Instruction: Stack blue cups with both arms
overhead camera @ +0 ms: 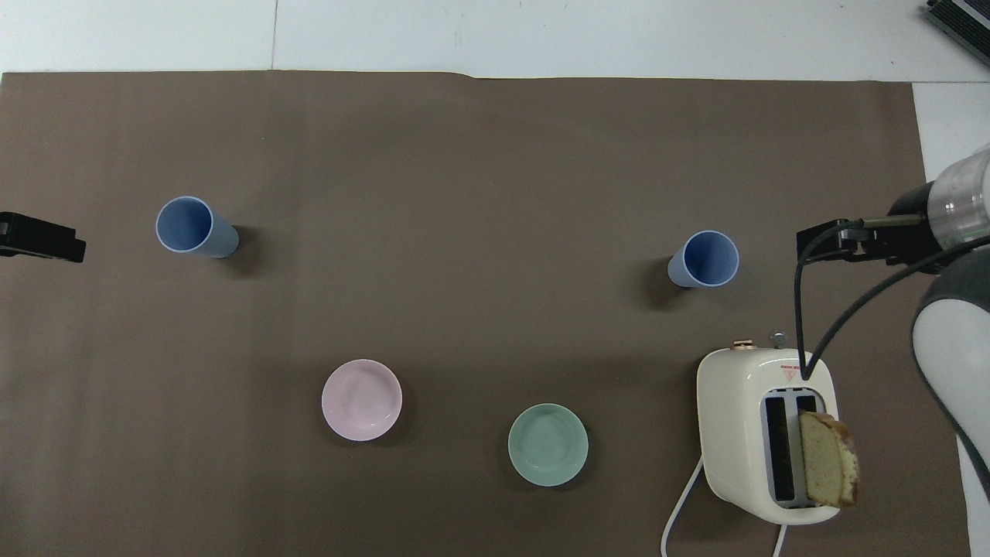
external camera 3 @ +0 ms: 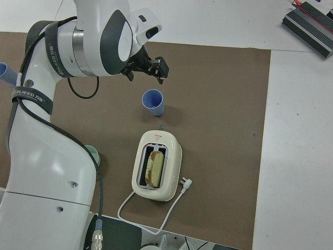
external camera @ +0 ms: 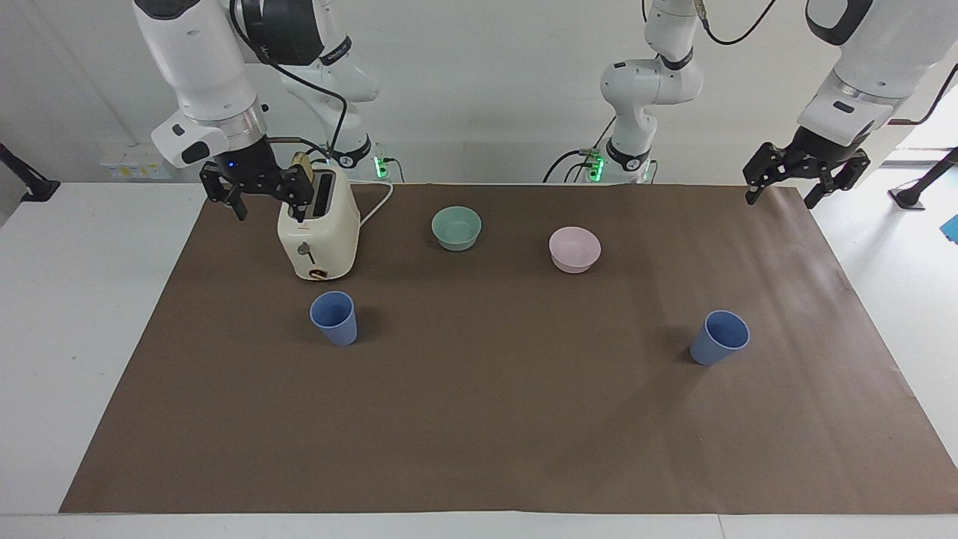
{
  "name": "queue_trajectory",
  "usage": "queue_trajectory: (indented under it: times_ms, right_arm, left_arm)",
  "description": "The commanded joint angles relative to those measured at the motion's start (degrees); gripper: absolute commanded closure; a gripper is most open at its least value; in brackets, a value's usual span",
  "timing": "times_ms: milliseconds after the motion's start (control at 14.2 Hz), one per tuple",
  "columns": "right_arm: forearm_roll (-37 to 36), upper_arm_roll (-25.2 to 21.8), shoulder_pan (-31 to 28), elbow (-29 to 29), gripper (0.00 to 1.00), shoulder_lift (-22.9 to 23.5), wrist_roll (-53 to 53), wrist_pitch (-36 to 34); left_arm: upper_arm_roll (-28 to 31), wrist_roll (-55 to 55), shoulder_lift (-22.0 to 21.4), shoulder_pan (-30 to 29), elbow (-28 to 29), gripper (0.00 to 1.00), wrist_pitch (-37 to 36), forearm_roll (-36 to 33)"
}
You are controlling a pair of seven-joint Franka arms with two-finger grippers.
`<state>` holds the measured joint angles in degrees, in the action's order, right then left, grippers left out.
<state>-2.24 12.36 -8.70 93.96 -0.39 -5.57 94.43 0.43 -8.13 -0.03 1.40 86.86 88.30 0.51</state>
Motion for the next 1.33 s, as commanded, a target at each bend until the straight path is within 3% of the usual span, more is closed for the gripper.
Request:
queue_trajectory:
  times_ms: [0, 1263]
  right_arm:
    - [0.57, 0.29, -1.06, 2.28, 0.00, -1.81, 1.79, 1.37]
    - [0.57, 0.21, -1.06, 2.37, 0.00, -1.81, 1.79, 1.37]
  left_arm:
    - [0.53, 0.13, -1.20, 0.62, 1.38, 0.00, -0.24, 0.37]
    - [0.53, 0.74, -1.12, 0.89, 1.03, 0.00, -0.15, 0.37]
